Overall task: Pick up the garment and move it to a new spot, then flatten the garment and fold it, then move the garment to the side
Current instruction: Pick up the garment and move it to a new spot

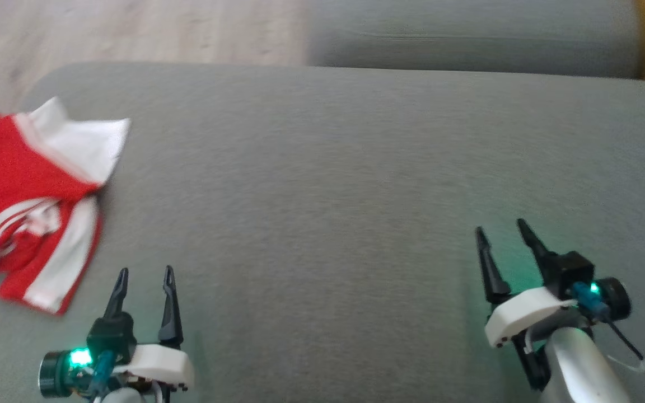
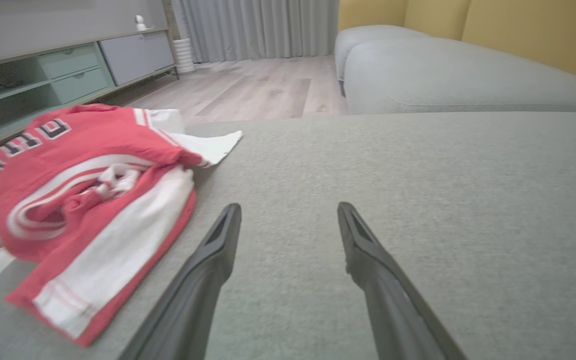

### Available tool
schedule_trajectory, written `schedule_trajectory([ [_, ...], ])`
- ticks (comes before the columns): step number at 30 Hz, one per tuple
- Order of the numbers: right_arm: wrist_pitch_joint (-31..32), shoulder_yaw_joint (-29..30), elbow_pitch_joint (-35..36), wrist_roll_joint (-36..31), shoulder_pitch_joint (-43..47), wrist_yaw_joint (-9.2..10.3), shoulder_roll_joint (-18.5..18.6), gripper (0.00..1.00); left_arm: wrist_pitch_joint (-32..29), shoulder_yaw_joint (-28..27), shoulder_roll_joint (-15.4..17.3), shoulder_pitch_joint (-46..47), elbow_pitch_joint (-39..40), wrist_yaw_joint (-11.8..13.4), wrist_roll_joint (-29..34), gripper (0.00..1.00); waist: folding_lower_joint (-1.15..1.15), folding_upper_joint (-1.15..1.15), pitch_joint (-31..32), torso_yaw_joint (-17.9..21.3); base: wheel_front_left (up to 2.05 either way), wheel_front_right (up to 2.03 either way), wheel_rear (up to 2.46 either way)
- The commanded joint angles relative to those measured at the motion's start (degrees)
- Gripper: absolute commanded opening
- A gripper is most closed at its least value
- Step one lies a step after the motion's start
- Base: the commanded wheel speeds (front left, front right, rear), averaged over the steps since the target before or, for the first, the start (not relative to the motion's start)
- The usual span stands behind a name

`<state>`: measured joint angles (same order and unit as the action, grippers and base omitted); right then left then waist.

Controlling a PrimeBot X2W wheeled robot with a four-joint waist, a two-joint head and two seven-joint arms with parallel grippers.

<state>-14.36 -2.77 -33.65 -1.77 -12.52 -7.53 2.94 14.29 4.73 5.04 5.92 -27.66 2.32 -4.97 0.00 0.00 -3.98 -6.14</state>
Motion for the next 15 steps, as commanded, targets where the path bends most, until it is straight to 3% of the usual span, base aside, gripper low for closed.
schedule_trajectory([
  [1, -0.63, -2.33, 1.75, 0.63, -2.60, 0.04, -0.06, 1.00, 0.71, -2.61, 0.56, 2.00, 1.35, -0.22, 0.48, 1.00, 0.00, 0.00, -0.66, -5.21, 0.00, 0.00, 0.00],
  [9, -0.63, -8.12, 0.77, 4.59, -2.96, 0.04, -0.06, 1.00, 0.71, -4.64, 0.01, 0.54, 1.81, -1.17, 0.30, 1.00, 0.00, 0.00, -0.86, -17.31, 0.00, 0.00, 0.00],
  [15, -0.63, -12.10, -0.18, 7.14, -3.68, 0.04, -0.06, 1.00, 0.71, -6.76, 0.07, -1.23, 1.39, -1.67, 0.10, 1.00, 0.00, 0.00, -0.43, -21.74, 0.00, 0.00, 0.00],
])
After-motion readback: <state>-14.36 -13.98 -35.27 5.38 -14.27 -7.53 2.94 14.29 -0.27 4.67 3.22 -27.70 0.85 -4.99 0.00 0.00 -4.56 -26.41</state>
